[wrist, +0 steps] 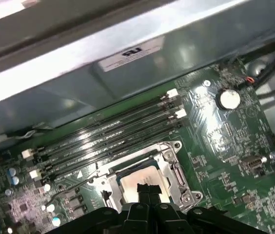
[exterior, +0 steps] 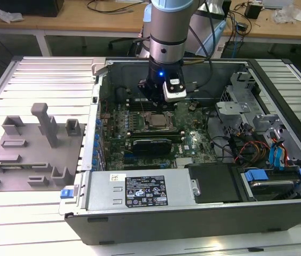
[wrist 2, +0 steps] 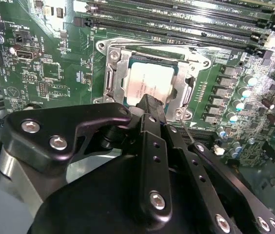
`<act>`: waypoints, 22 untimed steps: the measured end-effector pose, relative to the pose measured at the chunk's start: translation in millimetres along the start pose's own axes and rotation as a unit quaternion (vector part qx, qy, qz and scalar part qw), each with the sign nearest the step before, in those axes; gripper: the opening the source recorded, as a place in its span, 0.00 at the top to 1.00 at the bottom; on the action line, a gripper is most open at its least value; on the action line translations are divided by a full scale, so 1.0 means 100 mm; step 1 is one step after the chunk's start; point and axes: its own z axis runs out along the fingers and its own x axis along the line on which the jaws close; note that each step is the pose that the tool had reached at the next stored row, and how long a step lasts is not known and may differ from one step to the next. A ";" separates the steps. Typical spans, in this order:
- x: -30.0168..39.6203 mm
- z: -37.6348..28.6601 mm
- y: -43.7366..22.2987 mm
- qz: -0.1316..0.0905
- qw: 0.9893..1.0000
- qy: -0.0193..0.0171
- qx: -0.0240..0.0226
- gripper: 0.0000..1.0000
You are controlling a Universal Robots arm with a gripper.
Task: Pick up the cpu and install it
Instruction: 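Close the cpu cover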
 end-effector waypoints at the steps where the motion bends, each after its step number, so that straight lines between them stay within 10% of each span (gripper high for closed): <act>1: 0.000 0.000 0.000 -0.006 1.000 0.000 0.000 0.89; 16: 0.001 0.002 -0.001 -0.024 1.000 0.001 0.000 0.89; 22: 0.005 0.020 -0.002 -0.081 0.997 0.002 0.000 0.89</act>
